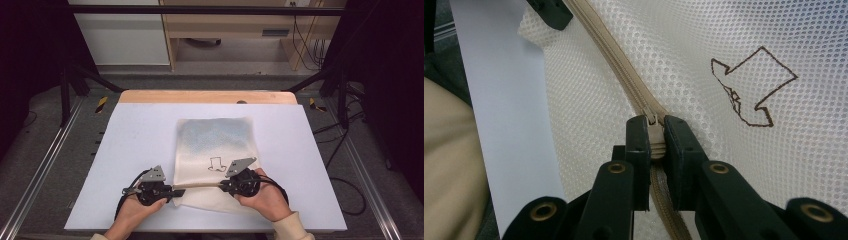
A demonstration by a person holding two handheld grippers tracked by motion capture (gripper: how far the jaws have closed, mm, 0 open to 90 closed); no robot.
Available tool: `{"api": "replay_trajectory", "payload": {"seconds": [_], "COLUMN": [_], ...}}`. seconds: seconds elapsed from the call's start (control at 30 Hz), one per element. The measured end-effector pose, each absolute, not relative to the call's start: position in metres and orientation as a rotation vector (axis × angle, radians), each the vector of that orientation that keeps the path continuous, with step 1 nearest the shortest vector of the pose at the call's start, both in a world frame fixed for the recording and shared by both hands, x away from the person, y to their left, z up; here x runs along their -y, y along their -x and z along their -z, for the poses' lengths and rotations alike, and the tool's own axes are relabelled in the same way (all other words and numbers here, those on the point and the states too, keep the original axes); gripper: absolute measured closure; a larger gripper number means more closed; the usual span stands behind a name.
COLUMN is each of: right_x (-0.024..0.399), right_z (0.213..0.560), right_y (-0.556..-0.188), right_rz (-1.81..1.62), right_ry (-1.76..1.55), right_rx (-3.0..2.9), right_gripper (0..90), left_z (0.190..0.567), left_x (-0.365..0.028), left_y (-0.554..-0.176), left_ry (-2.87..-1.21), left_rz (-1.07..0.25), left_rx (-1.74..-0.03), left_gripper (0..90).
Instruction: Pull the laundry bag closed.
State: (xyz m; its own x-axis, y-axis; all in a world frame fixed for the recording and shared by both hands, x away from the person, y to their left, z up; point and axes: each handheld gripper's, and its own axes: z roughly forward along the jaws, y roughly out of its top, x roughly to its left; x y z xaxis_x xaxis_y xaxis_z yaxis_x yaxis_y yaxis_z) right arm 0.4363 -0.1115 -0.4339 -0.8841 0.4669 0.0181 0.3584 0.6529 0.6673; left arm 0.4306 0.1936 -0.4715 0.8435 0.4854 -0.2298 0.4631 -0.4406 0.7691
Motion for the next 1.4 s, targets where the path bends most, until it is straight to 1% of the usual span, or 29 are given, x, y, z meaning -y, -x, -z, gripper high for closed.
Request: {"api": "replay_trajectory", "payload": {"seconds": [1.4], "right_x": [0.13], "right_z": [0.435], "right_y": [-0.432], "right_rz": [-1.055], "right_ry": [-0.725], "right_rx": [-2.689], "right_gripper": [81.9], "left_z": [0.472], "left_x": [-0.193], "left_y": [-0.43], "left_ry": [-2.101], "left_rz": [-0.033], "left_rx": [-0.691], "left_gripper": [81.9]}}
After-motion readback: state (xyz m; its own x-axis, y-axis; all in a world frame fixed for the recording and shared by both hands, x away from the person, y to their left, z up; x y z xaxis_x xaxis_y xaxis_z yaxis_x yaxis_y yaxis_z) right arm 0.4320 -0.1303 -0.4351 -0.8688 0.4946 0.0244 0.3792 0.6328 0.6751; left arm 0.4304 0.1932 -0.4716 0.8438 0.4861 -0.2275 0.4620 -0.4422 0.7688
